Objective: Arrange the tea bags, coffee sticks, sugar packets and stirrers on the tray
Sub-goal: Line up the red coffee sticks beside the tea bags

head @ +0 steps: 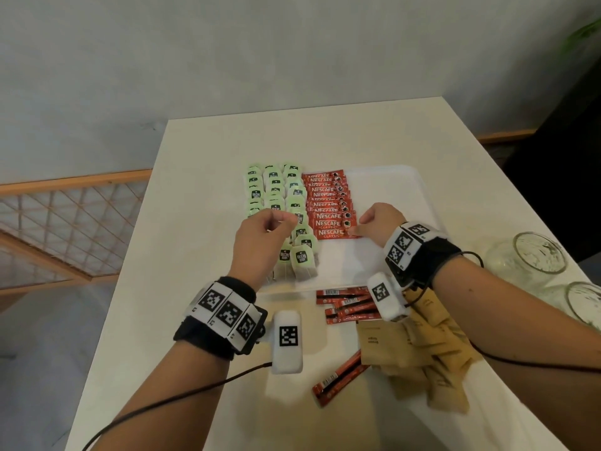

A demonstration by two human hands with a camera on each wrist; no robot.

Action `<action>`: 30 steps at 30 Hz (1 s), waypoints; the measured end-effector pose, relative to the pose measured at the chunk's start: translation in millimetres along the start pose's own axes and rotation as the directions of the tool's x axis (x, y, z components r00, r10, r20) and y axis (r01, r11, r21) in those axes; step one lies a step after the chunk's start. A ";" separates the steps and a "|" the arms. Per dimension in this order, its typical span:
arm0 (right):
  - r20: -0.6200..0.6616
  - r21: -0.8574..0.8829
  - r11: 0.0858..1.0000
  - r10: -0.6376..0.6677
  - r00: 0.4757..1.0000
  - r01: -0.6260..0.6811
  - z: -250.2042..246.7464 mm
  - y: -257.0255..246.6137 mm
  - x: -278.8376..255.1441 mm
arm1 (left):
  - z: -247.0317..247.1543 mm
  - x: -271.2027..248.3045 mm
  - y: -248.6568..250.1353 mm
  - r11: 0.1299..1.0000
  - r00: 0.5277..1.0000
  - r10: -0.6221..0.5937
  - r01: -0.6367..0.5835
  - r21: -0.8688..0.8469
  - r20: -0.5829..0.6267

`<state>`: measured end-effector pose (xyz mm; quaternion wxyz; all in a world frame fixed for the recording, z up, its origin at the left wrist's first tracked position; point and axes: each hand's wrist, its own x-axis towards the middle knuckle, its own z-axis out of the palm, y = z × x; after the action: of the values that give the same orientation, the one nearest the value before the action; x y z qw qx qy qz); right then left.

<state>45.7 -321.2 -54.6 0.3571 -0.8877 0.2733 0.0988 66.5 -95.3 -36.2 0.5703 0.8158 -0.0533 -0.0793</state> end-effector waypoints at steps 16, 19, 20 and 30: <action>0.192 -0.132 0.898 -0.392 0.900 0.420 -9.4 58.1 -91.4 | 42.6 -101.4 -2.4 0.521 0.704 -0.189 -0.519 0.678 0.684; 0.188 -0.231 0.867 -0.405 0.895 0.441 -6.4 61.3 -99.5 | 41.8 -107.1 -4.5 0.446 0.701 -0.118 -0.595 0.669 0.703; 0.191 -0.259 0.858 -0.405 0.894 0.444 -6.3 62.5 -102.2 | 40.5 -108.5 -3.9 0.444 0.700 -0.102 -0.603 0.662 0.707; 0.161 -0.345 0.843 -0.380 0.911 0.412 -7.1 77.2 -121.2 | 18.0 -110.2 -4.2 0.504 0.681 -0.108 -0.591 0.630 0.725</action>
<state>-98.1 -321.8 -49.3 0.2067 -0.9710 0.0446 0.1112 -45.1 -90.8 -38.6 0.0535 0.8730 -0.4153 -0.2501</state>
